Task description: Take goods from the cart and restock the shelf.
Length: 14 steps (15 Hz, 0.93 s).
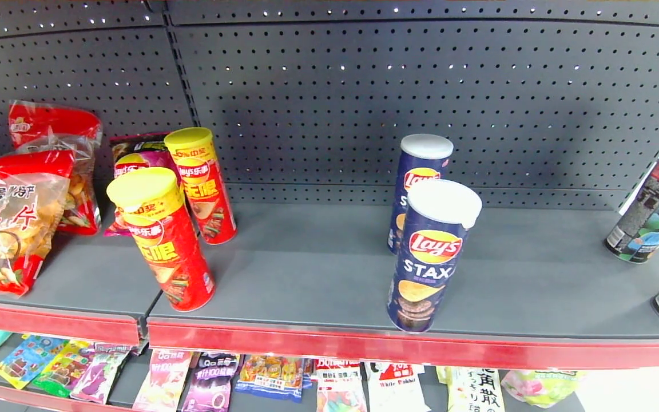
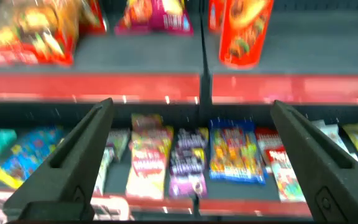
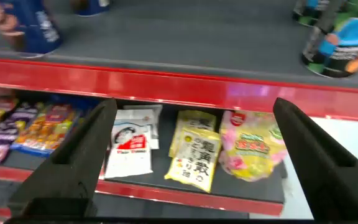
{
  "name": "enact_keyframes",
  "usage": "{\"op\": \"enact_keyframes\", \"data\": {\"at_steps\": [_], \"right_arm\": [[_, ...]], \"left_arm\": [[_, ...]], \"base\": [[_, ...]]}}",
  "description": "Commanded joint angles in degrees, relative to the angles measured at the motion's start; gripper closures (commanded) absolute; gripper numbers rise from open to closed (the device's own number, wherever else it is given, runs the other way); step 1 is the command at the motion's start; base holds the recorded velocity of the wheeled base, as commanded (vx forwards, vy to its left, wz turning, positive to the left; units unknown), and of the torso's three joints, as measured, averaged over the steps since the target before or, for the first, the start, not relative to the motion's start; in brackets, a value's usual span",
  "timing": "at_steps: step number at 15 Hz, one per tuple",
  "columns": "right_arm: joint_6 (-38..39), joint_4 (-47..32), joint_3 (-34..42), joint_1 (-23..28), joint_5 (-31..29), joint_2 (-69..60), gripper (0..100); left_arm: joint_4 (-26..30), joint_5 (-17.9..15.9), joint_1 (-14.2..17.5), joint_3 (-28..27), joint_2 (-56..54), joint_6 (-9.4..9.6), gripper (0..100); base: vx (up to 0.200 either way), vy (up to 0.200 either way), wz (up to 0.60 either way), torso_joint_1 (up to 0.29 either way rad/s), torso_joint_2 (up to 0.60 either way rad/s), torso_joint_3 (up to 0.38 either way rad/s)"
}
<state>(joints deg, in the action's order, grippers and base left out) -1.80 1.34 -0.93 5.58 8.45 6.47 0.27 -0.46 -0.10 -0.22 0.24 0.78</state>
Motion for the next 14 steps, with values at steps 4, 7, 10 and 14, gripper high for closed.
{"op": "enact_keyframes", "data": {"at_steps": [4, 7, 10, 14], "right_arm": [[-0.3, 0.0, 0.0, -8.5, 0.7, -1.6, 0], [3.5, -1.6, 0.8, -5.4, -8.9, -6.5, 0], [1.8, -1.6, 0.8, -5.4, -8.6, -6.5, 0], [2.0, -1.6, 0.8, -5.4, -8.7, -6.5, 0]], "left_arm": [[0.3, 0.0, 0.0, 0.0, -0.2, -0.25, 0], [0.2, 0.0, 0.0, 0.0, -0.2, -0.34, 0], [0.2, 0.0, 0.0, 0.0, -0.2, -0.34, 0], [0.2, 0.0, 0.0, 0.0, -0.2, -0.34, 0]], "base": [[0.0, 0.0, 0.0, 0.0, 0.0, 0.0], [0.0, 0.0, 0.0, 0.0, 0.0, 0.0], [0.0, 0.0, 0.0, 0.0, 0.0, 0.0], [0.0, 0.0, 0.0, 0.0, 0.0, 0.0]]}}
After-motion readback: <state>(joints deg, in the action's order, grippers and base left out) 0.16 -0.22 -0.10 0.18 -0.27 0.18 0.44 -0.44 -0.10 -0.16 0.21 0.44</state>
